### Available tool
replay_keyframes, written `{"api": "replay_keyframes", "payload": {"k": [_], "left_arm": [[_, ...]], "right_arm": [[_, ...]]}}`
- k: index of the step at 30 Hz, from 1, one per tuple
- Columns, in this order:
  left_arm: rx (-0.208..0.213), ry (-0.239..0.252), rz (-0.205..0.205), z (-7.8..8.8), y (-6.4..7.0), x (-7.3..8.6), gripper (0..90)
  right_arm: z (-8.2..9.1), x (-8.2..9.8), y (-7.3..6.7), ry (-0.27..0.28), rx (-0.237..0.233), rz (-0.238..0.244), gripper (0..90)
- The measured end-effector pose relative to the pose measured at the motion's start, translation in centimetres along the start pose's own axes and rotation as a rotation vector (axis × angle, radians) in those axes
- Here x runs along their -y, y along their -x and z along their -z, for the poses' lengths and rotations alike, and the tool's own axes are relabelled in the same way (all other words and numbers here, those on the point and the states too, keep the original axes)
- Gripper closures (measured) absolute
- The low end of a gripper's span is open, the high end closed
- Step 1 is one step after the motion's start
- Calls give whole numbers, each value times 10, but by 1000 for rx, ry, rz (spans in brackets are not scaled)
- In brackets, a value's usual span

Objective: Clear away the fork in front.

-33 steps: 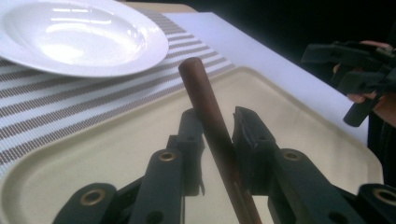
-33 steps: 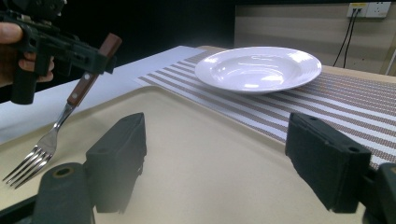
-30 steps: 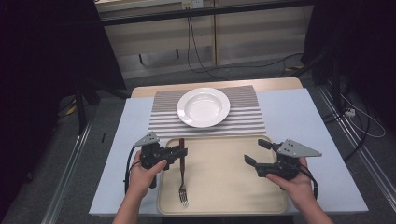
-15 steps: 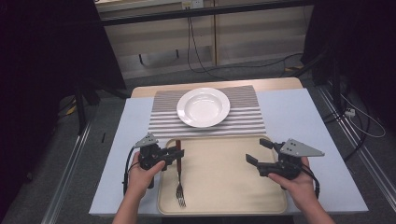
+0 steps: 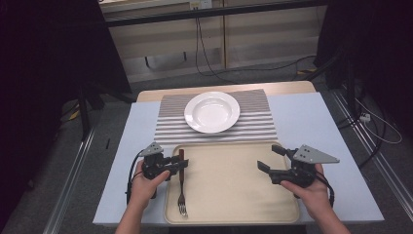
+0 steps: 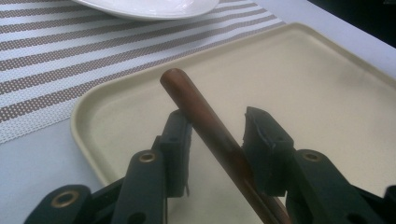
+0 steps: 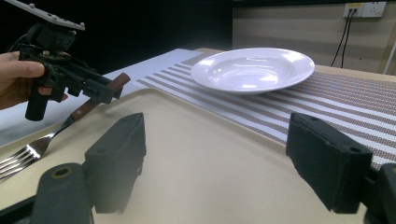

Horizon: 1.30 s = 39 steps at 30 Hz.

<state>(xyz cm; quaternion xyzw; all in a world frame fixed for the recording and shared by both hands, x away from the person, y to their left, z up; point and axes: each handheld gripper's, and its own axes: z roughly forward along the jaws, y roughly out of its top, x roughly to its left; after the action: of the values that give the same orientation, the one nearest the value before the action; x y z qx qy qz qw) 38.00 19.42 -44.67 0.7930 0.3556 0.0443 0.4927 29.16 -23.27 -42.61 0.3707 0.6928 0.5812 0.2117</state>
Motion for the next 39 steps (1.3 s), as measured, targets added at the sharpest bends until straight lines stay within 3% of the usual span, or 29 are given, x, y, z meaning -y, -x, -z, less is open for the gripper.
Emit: {"api": "replay_keyframes", "payload": {"k": [25, 31, 39], "left_arm": [[-41, -44, -17, -7, -4, 5, 569], [-72, -60, -27, -6, -3, 6, 545], [-97, -22, -10, 0, -2, 5, 521]], "right_arm": [[2, 2, 3, -5, 13, -5, 200], [3, 2, 4, -6, 13, -9, 200], [3, 5, 3, -23, 10, -3, 199]]}}
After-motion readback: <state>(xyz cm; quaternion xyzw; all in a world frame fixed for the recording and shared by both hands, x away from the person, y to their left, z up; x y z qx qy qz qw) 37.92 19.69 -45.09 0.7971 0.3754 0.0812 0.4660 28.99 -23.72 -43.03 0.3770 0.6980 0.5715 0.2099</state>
